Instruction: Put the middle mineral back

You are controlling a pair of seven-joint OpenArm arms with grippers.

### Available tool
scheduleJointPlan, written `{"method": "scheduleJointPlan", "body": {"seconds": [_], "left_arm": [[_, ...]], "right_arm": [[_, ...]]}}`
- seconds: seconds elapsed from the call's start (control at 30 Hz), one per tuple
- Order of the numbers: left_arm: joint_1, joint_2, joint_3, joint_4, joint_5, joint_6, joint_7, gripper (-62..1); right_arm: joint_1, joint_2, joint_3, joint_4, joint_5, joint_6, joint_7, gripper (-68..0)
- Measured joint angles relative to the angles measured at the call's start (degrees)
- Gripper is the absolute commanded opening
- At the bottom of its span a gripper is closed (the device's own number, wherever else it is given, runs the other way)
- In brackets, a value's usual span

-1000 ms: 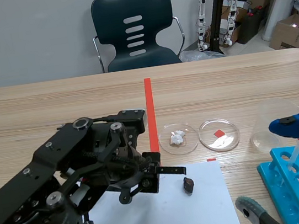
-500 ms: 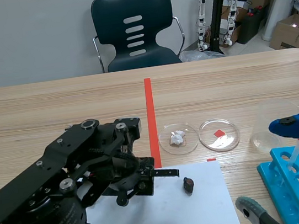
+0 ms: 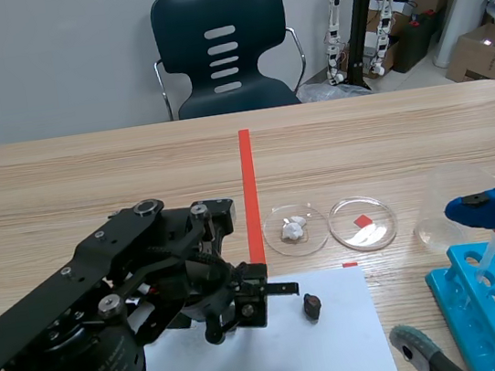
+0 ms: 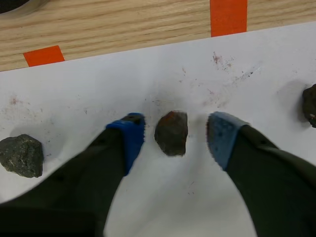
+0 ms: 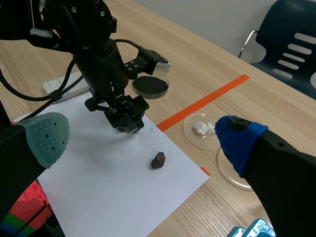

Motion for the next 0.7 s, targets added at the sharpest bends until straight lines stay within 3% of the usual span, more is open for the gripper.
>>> {"method": "scheduleJointPlan", "body": {"seconds": [0.17, 0.2, 0.5, 0.7], "left_arm": [[0.0, 0.0, 0.0, 0.0, 0.0, -0.1, -1.3, -0.4], [0.0, 0.0, 0.0, 0.0, -0.1, -0.2, -1.5, 1.4], [0.4, -0.2, 0.0, 0.8, -0.5, -0.2, -2.3, 1.4], [3.5, -3.0, 0.0, 8.4, -0.6, -0.2, -3.3, 1.4]], "right_arm": [[0.0, 0.0, 0.0, 0.0, 0.0, 0.0, 0.0, -5.4], [0.0, 0.0, 0.0, 0.0, 0.0, 0.0, 0.0, -5.4], [0.0, 0.0, 0.0, 0.0, 0.0, 0.0, 0.0, -5.4], [0.0, 0.0, 0.0, 0.0, 0.0, 0.0, 0.0, -5.4]]}}
